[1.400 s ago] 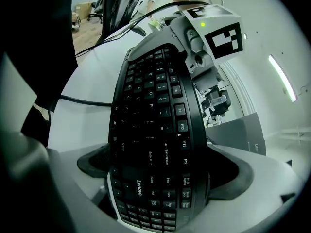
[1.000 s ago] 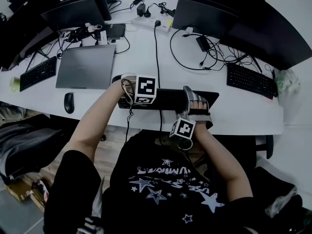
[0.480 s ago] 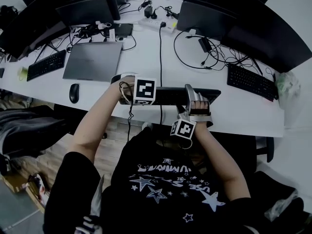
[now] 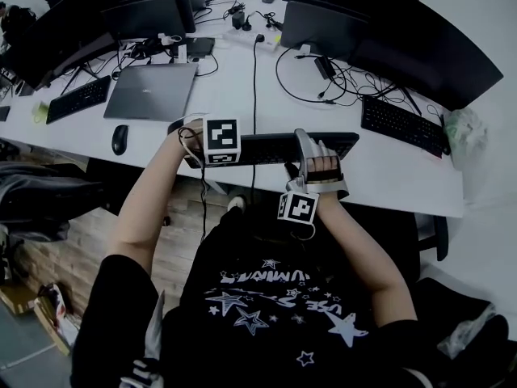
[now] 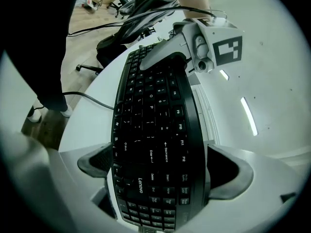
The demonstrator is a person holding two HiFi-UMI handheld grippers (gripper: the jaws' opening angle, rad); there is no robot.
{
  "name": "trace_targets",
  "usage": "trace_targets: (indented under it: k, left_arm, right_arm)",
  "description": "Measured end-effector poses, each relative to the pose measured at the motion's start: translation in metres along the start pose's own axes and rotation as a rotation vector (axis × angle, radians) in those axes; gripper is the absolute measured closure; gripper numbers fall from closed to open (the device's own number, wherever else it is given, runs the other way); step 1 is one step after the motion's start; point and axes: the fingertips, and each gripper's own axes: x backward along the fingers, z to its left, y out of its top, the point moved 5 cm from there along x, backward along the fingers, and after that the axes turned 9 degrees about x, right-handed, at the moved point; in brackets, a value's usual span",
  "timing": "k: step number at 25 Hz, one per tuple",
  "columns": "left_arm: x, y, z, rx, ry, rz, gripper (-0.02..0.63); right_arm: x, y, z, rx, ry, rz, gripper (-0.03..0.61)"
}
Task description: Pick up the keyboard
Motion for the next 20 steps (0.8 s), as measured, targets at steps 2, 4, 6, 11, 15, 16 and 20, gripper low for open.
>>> trace_targets:
  k: [2,4,6,11,15,16,20]
  left_arm:
    - [0.000,-0.001,-0.011,0.025,0.002,0.009,0.527]
    - [-0.003,-0.005,-0.021,0.045,0.013,0.028,0.526]
    - [-0.006,-0.010,-0.032,0.069,0.018,0.032,0.526]
    - [-0.008,-0.019,-0.065,0.173,0.029,-0.063,0.526]
    - [-0.001,-0.025,-0.081,0.263,0.107,-0.194,0.526]
    - [0.001,-0.026,-0.083,0.289,0.135,-0.224,0.526]
    - [0.003,-0.026,-0.082,0.406,0.232,-0.319,0.527]
  right_arm:
    - [0.014,0.003,-0.002,0.043,-0.047,-0.027,0.003]
    - [0.027,0.004,-0.004,0.048,-0.073,-0.046,0.003]
    - [0.039,0.001,-0.005,-0.007,-0.084,-0.051,0.003]
    - [0.066,-0.020,-0.003,-0.241,-0.111,-0.042,0.005]
    - [0.082,-0.035,-0.005,-0.427,-0.104,-0.049,0.005]
    - [0.084,-0.038,-0.006,-0.461,-0.101,-0.048,0.005]
    - [0.086,-0.045,-0.005,-0.547,-0.087,-0.034,0.005]
